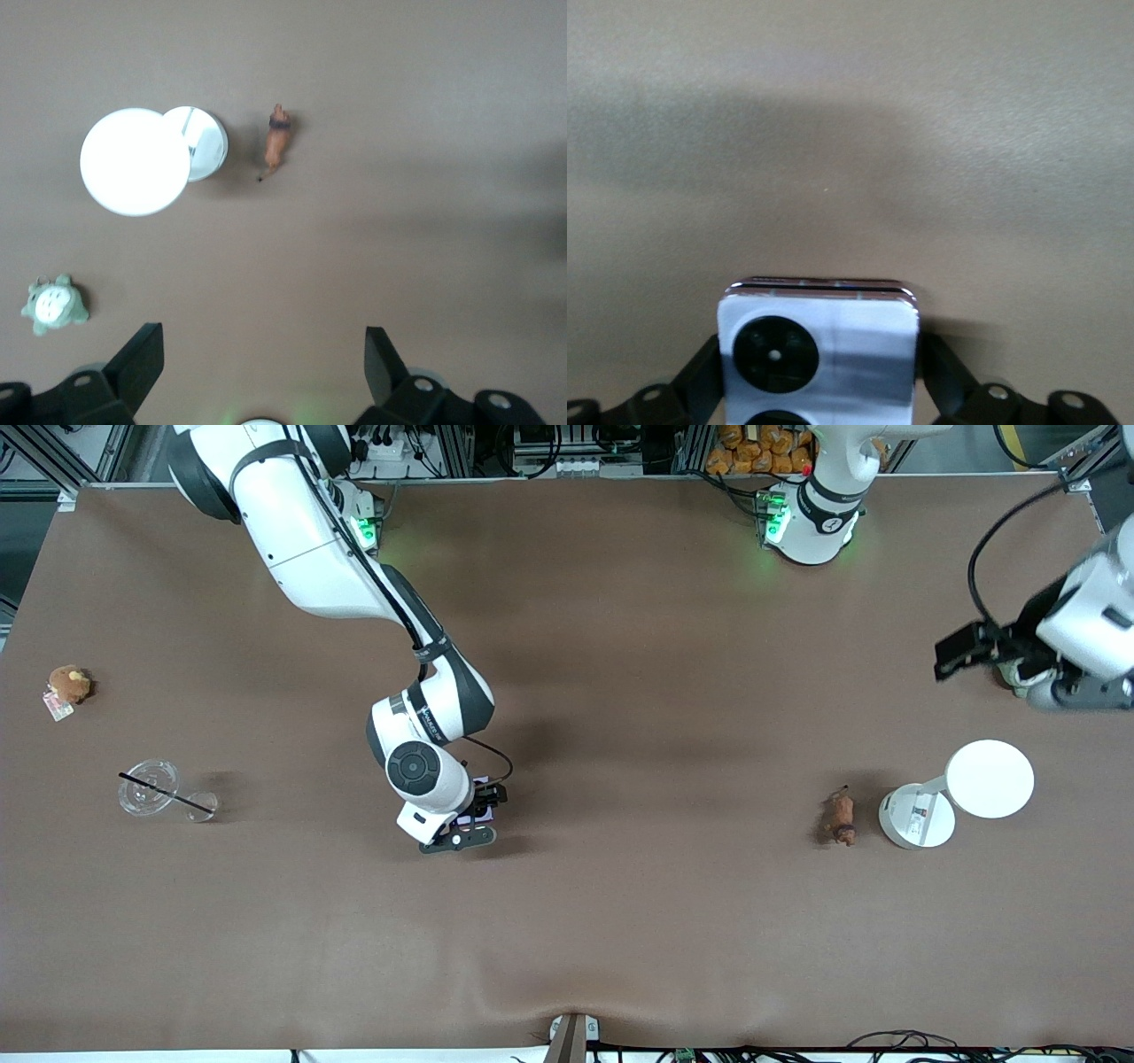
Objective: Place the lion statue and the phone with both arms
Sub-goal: 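Carry the white phone with the right gripper toward the glass cup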
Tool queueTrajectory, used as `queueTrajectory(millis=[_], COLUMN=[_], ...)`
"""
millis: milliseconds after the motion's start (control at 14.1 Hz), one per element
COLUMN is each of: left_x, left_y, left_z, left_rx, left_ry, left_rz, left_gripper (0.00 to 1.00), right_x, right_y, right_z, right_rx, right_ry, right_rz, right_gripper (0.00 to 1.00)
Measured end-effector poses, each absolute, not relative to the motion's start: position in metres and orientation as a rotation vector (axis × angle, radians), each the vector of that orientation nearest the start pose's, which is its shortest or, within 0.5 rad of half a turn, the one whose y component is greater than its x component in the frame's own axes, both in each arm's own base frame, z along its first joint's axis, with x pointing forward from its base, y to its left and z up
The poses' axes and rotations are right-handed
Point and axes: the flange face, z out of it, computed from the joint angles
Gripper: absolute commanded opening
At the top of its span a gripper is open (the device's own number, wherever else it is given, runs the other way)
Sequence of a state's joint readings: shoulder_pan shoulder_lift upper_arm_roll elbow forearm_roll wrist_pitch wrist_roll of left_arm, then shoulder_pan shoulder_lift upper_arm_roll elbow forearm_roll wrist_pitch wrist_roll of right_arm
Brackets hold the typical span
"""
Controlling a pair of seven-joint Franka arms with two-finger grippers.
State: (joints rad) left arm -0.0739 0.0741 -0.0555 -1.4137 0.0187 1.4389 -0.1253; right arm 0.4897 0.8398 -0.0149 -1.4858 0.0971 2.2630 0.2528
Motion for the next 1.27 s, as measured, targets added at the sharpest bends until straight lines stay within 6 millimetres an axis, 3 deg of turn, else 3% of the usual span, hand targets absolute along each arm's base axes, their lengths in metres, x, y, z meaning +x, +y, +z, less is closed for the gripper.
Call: queueTrajectory(millis=[142,283,495,637,849,991,1274], left_x=[0.535,0.514,0.502,0.501,0.502,0.503,0.509], left_y=[-0.058,-0.049,-0.048,-0.048,-0.046,-0.045,-0.042], left_z=[0.660,0.668,0.672,0.671,0.671,0.672,0.670], left_rx=[-3.124,-3.134,-3.133,-3.133,-3.133,-3.135,-3.136], left_ry=[-0.028,-0.074,-0.107,-0.110,-0.116,-0.118,-0.128], left_rz=[0.061,0.052,0.046,0.049,0.043,0.029,0.015], left_gripper=[1.00,1.00,1.00,1.00,1.00,1.00,1.00], right_x=[0.639,0.660,0.694,0.706,0.712,0.710,0.710], right_y=[0.309,0.265,0.174,0.104,0.008,-0.020,-0.033], right_z=[0.181,0.197,0.238,0.264,0.271,0.262,0.224], right_rx=[-3.101,-3.108,-3.096,-3.090,-3.085,-3.085,-3.094], right_ry=[-0.203,-0.112,-0.064,-0.093,-0.078,-0.041,-0.010], right_rz=[0.115,0.108,0.059,0.059,0.053,0.069,0.067], right_gripper=[0.12,0.13,0.14,0.14,0.14,0.14,0.16])
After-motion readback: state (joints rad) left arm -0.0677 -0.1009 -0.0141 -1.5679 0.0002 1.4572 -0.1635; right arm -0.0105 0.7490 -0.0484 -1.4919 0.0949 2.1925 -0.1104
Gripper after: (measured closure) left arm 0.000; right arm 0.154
